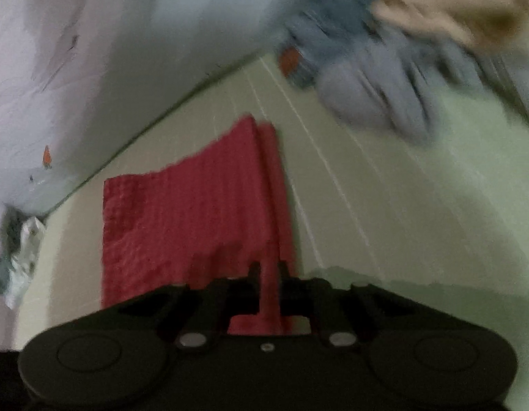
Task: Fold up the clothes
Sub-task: 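Release the shirt with both grippers and lift them away, then grasp the folded red checked shirt edge with both grippers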
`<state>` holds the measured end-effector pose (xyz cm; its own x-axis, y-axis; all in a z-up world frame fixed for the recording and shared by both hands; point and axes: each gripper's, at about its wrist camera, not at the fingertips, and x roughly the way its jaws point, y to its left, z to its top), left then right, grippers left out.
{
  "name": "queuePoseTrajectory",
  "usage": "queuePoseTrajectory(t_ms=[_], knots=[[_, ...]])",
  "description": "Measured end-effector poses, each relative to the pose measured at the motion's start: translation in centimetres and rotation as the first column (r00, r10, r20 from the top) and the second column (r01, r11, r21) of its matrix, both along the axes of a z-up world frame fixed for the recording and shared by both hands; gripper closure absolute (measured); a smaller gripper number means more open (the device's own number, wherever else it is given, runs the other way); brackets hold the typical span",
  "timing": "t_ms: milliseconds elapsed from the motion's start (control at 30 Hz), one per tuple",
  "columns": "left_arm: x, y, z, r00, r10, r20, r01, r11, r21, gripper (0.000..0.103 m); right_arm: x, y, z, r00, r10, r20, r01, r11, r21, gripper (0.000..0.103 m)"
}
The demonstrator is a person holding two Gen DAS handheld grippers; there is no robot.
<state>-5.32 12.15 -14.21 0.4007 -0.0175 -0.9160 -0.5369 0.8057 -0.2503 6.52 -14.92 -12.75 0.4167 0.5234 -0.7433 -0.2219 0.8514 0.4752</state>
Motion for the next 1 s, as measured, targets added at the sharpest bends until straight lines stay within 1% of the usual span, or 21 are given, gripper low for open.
queuePoseTrajectory(t_ms=[33, 67, 133, 167, 233, 267, 367, 400, 433, 467, 500, 567, 600, 667, 700, 767, 800, 867, 900, 933, 1000], knots=[[-0.5, -0.2, -0.1, 1.0, 0.007, -0.001, -0.007, 1.0, -0.01, 0.043, -0.6, -0.4, -0.3, 0.999, -0.008, -0.039, 0.01, 1.0, 0.03, 0.083], [-1.0, -0.3, -0.2, 1.0, 0.015, 0.001, -0.015, 1.0, -0.022, 0.042, -1.3, -0.6, -0.5, 0.998, -0.003, -0.059, 0.006, 0.999, 0.051, 0.079], [-2.0, -0.5, -0.4, 0.999, 0.032, 0.009, -0.031, 0.998, -0.051, 0.041, -2.7, -0.5, -0.4, 0.998, 0.013, -0.06, -0.013, 1.0, 0.014, 0.073], [-2.5, -0.5, -0.4, 0.999, 0.039, 0.015, -0.038, 0.997, -0.061, 0.04, -3.3, -0.3, -0.4, 0.998, 0.023, -0.058, -0.024, 1.0, -0.018, 0.072], [-3.5, -0.8, -0.4, 0.999, 0.049, 0.025, -0.047, 0.996, -0.078, 0.039, -4.3, -0.3, -0.4, 0.998, 0.033, -0.061, -0.036, 0.998, -0.051, 0.07], [-3.9, -1.0, -0.4, 0.998, 0.051, 0.03, -0.049, 0.995, -0.087, 0.038, -4.8, -0.3, -0.4, 0.997, 0.037, -0.062, -0.041, 0.997, -0.065, 0.067], [-5.1, -1.5, -0.5, 0.998, 0.052, 0.043, -0.047, 0.993, -0.109, 0.032, -6.3, -0.6, -0.3, 0.997, 0.046, -0.059, -0.051, 0.996, -0.079, 0.064], [-5.5, -1.7, -0.6, 0.998, 0.05, 0.046, -0.045, 0.992, -0.114, 0.03, -6.7, -0.7, -0.2, 0.996, 0.059, -0.061, -0.063, 0.996, -0.056, 0.066], [-5.8, -1.8, -0.6, 0.998, 0.049, 0.05, -0.043, 0.992, -0.118, 0.026, -7.0, -0.8, -0.1, 0.995, 0.072, -0.063, -0.075, 0.997, -0.033, 0.079], [-6.0, -2.0, -0.7, 0.997, 0.049, 0.053, -0.042, 0.992, -0.123, 0.019, -7.3, -0.9, -0.1, 0.994, 0.085, -0.064, -0.086, 0.996, -0.009, 0.091], [-6.2, -2.2, -0.8, 0.997, 0.049, 0.056, -0.041, 0.991, -0.127, 0.016, -7.6, -0.8, 0.0, 0.993, 0.097, -0.065, -0.096, 0.995, 0.014, 0.092], [-6.5, -2.6, -1.0, 0.997, 0.044, 0.06, -0.036, 0.991, -0.127, 0.014, -8.4, -0.6, 0.7, 0.992, 0.122, -0.028, -0.121, 0.992, 0.018, 0.102], [-6.6, -2.9, -1.0, 0.997, 0.036, 0.061, -0.029, 0.993, -0.117, 0.014, -8.9, -0.5, 1.1, 0.991, 0.135, -0.004, -0.135, 0.99, 0.025, 0.102], [-6.8, -3.4, -1.0, 0.998, 0.018, 0.056, -0.013, 0.995, -0.099, 0.014, -9.6, -0.9, 2.2, 0.988, 0.148, 0.035, -0.15, 0.985, 0.088, 0.102], [-6.9, -3.6, -1.0, 0.999, 0.013, 0.052, -0.008, 0.995, -0.095, 0.014, -9.8, -1.6, 2.6, 0.99, 0.138, 0.033, -0.141, 0.977, 0.159, 0.102], [-7.3, -3.7, -1.1, 0.999, 0.015, 0.052, -0.01, 0.995, -0.099, 0.014, -10.0, -3.3, 2.8, 0.995, 0.099, -0.007, -0.092, 0.946, 0.31, 0.102], [-7.5, -3.6, -1.1, 0.998, 0.02, 0.056, -0.014, 0.994, -0.105, 0.014, -10.0, -3.7, 2.5, 0.996, 0.081, -0.036, -0.065, 0.944, 0.323, 0.102], [-7.8, -3.4, -1.1, 0.998, 0.029, 0.063, -0.022, 0.993, -0.117, 0.014, -9.8, -3.6, 1.4, 0.993, 0.071, -0.098, -0.046, 0.97, 0.241, 0.102], [-7.9, -3.4, -1.1, 0.997, 0.031, 0.065, -0.023, 0.993, -0.12, 0.014, -9.9, -3.6, 0.7, 0.99, 0.056, -0.127, -0.032, 0.983, 0.18, 0.102], [-8.0, -3.5, -1.2, 0.997, 0.03, 0.066, -0.022, 0.993, -0.12, 0.014, -10.1, -3.6, 0.2, 0.989, 0.036, -0.145, -0.015, 0.989, 0.146, 0.098], [-8.0, -3.6, -1.1, 0.998, 0.022, 0.065, -0.014, 0.993, -0.118, 0.016, -10.4, -3.8, -0.5, 0.983, 0.022, -0.182, 0.006, 0.988, 0.155, 0.089]])
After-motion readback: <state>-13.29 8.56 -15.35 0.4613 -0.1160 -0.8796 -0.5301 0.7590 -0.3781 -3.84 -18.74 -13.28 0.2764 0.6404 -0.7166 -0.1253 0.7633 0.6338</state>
